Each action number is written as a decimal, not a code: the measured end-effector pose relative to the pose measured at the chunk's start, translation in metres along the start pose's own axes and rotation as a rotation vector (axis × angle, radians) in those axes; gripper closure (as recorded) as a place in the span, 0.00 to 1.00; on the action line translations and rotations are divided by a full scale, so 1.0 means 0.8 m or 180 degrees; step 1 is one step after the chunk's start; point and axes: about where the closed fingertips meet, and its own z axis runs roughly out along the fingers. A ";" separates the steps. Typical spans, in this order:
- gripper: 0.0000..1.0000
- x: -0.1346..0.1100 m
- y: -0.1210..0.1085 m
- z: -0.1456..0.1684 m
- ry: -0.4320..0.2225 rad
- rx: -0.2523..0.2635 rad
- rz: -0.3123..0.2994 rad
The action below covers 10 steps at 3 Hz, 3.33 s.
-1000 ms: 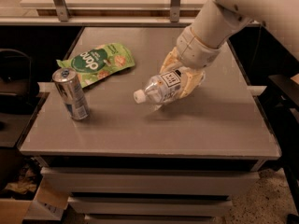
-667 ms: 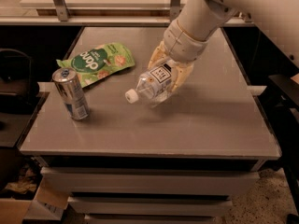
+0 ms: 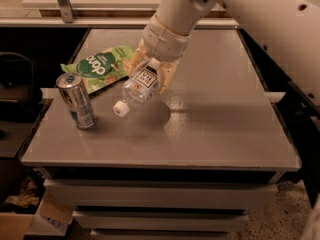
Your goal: Move blue plastic bottle near redbull can
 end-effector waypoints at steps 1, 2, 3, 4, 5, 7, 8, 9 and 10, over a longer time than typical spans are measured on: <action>1.00 -0.018 -0.017 0.020 -0.0146 -0.0100 -0.0271; 1.00 -0.036 -0.030 0.041 -0.0255 -0.0176 -0.0446; 1.00 -0.047 -0.039 0.058 -0.0280 -0.0253 -0.0453; 1.00 -0.053 -0.046 0.070 -0.0304 -0.0302 -0.0390; 0.84 -0.056 -0.049 0.077 -0.0316 -0.0345 -0.0336; 0.37 -0.058 -0.052 0.083 -0.0324 -0.0395 -0.0300; 0.14 -0.060 -0.054 0.084 -0.0327 -0.0397 -0.0316; 0.00 -0.063 -0.061 0.083 -0.0339 -0.0409 -0.0370; 0.00 -0.061 -0.067 0.076 -0.0303 -0.0382 -0.0361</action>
Offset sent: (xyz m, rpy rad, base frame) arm -0.0296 0.0638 -0.0231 -0.0369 0.0538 0.2521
